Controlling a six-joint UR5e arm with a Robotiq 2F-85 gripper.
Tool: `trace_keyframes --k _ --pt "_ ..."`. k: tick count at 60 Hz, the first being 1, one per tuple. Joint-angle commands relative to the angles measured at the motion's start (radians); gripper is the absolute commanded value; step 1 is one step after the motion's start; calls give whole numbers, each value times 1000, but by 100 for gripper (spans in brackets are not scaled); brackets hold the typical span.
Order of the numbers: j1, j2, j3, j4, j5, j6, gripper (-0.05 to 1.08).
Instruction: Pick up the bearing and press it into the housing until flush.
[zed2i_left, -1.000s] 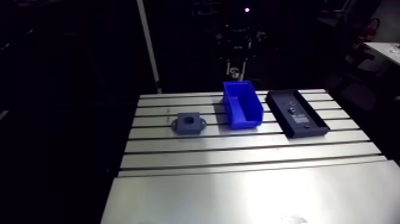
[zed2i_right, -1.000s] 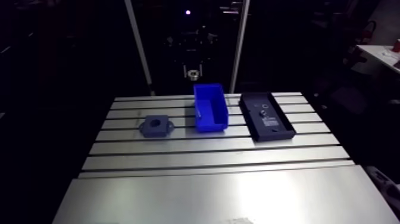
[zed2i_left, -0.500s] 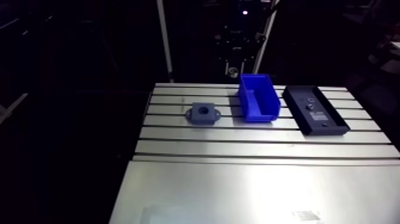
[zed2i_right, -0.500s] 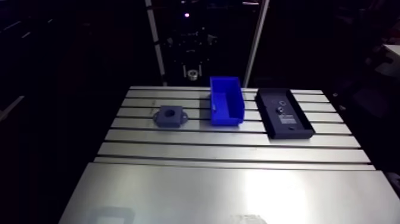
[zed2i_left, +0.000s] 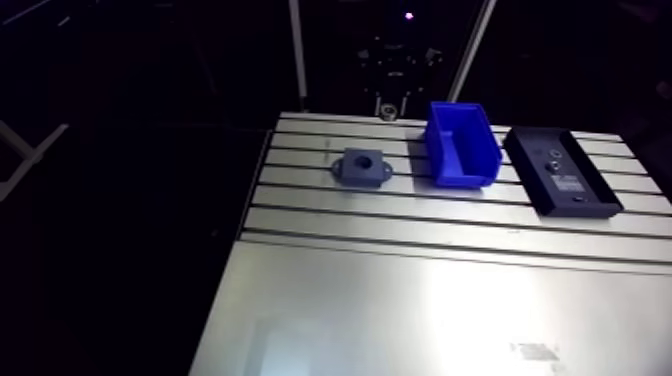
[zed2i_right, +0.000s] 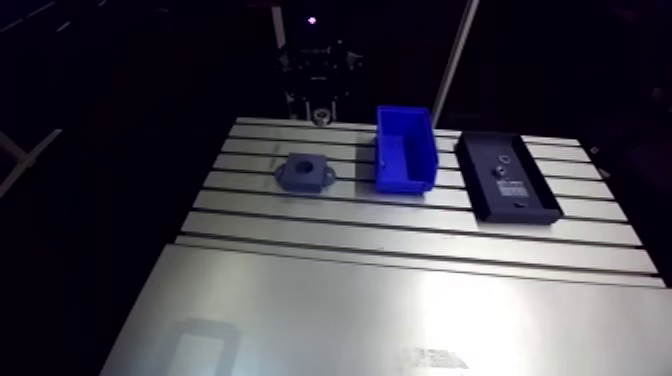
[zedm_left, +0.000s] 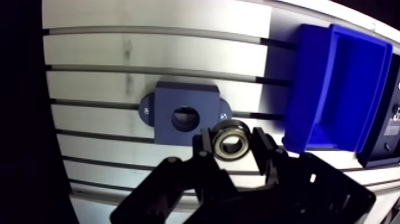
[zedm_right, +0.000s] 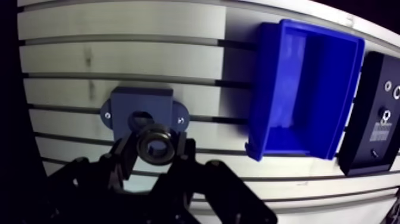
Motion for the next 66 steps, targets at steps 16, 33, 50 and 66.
trace_keyframes --k 16,33,50,66 --pt "44 44 30 -29 -10 3 72" --pt "50 60 46 -51 -10 2 72" --pt "57 69 44 -62 -12 0 72" --pt "63 76 46 -65 -13 -1 73"
